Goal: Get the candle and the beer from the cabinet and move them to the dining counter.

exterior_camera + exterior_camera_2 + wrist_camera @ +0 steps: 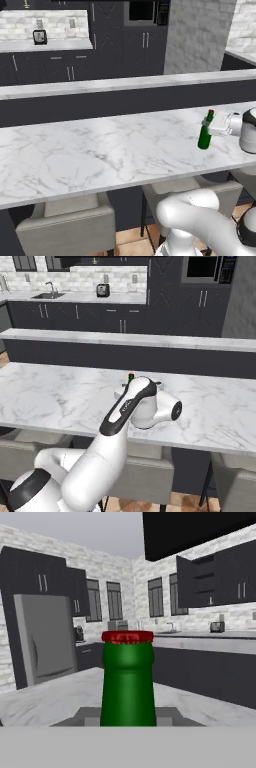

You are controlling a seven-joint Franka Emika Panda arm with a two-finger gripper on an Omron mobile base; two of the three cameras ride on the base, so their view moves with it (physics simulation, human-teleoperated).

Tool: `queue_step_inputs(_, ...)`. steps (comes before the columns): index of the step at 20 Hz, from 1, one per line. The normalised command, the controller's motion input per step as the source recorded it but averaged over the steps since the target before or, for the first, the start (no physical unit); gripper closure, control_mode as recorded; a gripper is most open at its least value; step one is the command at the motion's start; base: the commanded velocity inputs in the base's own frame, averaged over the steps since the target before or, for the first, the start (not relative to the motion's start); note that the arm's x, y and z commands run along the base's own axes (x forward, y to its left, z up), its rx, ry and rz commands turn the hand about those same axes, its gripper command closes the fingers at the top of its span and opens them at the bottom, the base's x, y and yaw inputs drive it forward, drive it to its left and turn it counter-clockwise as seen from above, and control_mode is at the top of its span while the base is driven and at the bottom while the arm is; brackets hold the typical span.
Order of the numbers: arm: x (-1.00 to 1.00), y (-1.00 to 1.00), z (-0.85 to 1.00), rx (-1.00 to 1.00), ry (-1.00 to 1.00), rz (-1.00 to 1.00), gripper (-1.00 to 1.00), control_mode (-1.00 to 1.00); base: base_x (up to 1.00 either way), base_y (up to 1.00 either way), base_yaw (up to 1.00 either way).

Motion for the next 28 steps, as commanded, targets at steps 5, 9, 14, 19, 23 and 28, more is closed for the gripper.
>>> queue_step_inputs(5,0.41,0.00,-0.01,-0.01,0.01,0.00,1.00,-1.00,0.00,0.00,0.00)
queue_step_inputs(9,0.28,0.00,-0.16,-0.06,0.00,0.00,1.00,-1.00,0.00,0.00,0.00)
queue_step_inputs(14,0.18,0.00,-0.40,-0.09,-0.01,0.00,1.00,-1.00,0.00,0.00,0.00)
queue_step_inputs(19,0.21,0.00,-0.39,-0.01,0.00,0.00,1.00,-1.00,0.00,0.00,0.00)
queue_step_inputs(23,0.20,0.00,-0.38,0.00,0.00,0.00,1.00,-1.00,0.00,0.00,0.00)
queue_step_inputs(28,0.16,0.00,-0.46,0.00,0.00,0.00,1.00,-1.00,0.00,0.00,0.00)
